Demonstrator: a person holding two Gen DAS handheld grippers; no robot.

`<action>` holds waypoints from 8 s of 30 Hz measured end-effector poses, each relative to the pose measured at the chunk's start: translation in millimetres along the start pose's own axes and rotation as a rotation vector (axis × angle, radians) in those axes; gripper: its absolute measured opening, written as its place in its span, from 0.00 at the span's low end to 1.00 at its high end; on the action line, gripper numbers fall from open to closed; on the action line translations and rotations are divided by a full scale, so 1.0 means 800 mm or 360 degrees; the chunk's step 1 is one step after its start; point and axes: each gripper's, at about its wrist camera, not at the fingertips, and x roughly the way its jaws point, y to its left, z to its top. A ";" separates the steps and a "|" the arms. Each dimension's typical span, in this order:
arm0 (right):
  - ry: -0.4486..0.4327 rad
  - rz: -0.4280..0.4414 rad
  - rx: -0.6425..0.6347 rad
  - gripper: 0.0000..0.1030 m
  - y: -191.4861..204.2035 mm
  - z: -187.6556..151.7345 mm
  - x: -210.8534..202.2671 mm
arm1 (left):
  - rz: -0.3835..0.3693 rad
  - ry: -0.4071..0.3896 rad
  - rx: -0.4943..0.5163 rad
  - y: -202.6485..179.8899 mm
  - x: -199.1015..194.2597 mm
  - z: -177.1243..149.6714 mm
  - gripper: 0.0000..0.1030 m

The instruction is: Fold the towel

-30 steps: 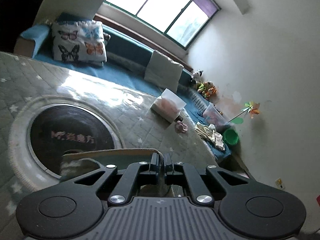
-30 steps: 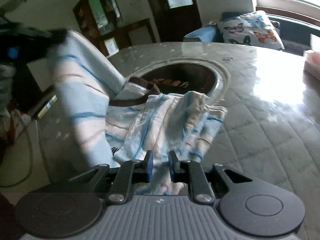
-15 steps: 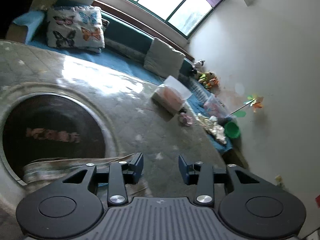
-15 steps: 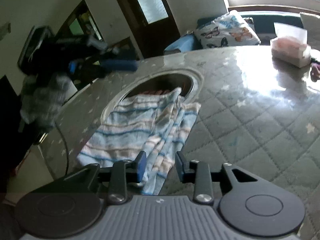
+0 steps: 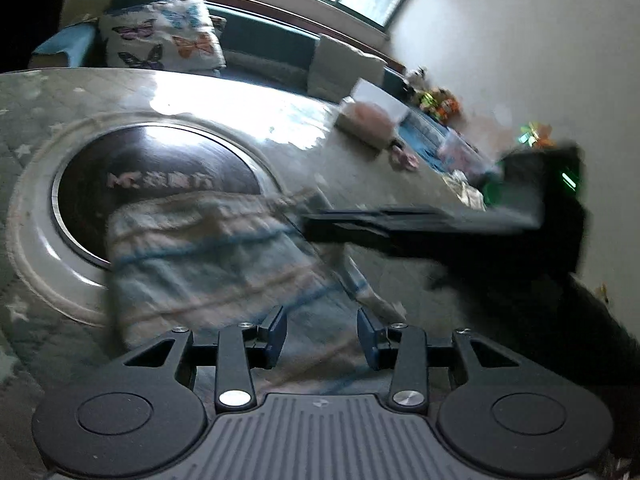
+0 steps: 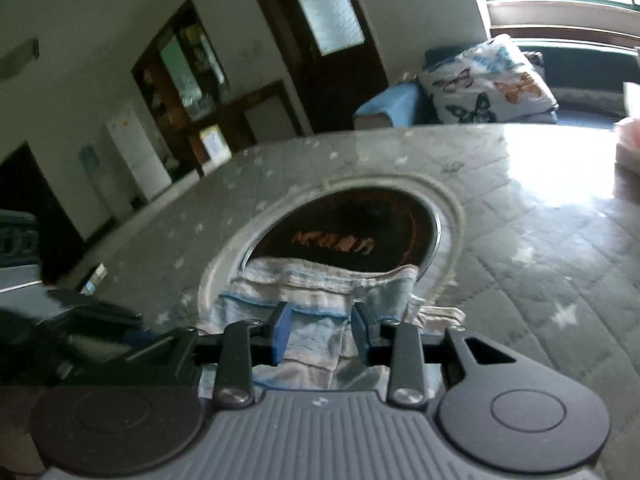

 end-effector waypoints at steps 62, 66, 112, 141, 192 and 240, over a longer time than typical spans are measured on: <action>-0.0181 -0.0176 -0.0025 0.77 0.072 -0.115 -0.058 | 0.0440 -0.0350 -0.0169 0.063 -0.075 -0.037 1.00; -0.0145 -0.0173 0.0000 0.80 0.059 -0.102 -0.055 | 0.0473 -0.0301 -0.0199 0.074 -0.058 -0.017 1.00; -0.0035 -0.0083 -0.0046 0.87 0.012 -0.028 0.031 | 0.0914 -0.0083 -0.0095 0.141 0.031 0.059 1.00; 0.0020 0.0015 -0.0307 1.00 0.059 -0.049 0.012 | 0.0770 0.0080 0.0155 0.067 0.091 0.078 1.00; -0.0016 -0.0714 -0.0359 1.00 0.063 -0.135 -0.085 | 0.0720 0.0023 0.0209 0.032 -0.035 -0.084 1.00; -0.0038 -0.0813 -0.0385 1.00 0.025 -0.050 -0.005 | 0.0895 -0.0021 0.0070 0.085 0.006 -0.005 1.00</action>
